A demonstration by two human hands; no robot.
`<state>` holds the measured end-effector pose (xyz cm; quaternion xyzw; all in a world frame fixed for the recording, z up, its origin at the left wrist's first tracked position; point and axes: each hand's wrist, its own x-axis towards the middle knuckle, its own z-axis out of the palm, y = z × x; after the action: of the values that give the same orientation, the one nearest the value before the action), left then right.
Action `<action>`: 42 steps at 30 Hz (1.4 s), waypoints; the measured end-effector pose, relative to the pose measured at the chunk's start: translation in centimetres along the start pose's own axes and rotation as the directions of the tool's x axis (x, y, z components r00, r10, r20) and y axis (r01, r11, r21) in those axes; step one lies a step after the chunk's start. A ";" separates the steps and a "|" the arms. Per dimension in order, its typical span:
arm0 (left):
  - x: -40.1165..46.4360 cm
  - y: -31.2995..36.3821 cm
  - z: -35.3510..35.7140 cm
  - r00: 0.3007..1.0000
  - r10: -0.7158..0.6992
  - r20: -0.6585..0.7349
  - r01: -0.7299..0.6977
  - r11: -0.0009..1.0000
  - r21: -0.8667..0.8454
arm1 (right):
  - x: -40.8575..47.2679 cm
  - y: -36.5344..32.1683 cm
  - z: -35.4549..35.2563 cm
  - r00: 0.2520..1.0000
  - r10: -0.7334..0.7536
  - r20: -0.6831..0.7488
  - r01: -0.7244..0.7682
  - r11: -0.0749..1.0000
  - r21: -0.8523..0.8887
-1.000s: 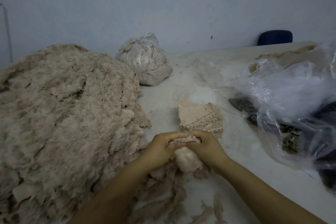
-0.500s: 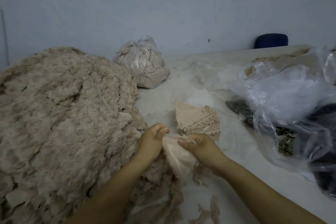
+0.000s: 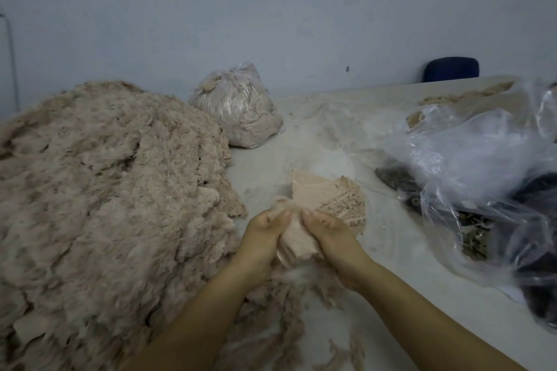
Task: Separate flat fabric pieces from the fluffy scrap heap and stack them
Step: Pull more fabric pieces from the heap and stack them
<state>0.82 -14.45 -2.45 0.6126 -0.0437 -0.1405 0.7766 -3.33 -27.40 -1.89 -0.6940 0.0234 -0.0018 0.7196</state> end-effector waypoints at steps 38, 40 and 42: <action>7.3 1.9 -0.7 0.995 0.001 0.104 -0.077 0.680 0.729 | 8.2 -1.5 -6.9 0.799 -0.198 -0.568 -0.069 0.908 -0.414; 6.2 1.4 -3.6 0.952 -0.187 0.243 -0.119 0.505 0.855 | 7.0 -0.4 -6.2 0.790 -0.280 -0.545 0.031 0.906 -0.421; 5.1 1.4 -6.0 0.901 -0.311 0.302 -0.256 0.181 0.950 | 5.2 1.0 -3.9 0.913 -0.240 -0.329 0.084 0.901 -0.425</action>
<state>7.40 -9.93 -3.16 0.9172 -0.2828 -0.2255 0.1673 1.67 -31.45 -3.21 -0.8130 0.1010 -0.1901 0.5410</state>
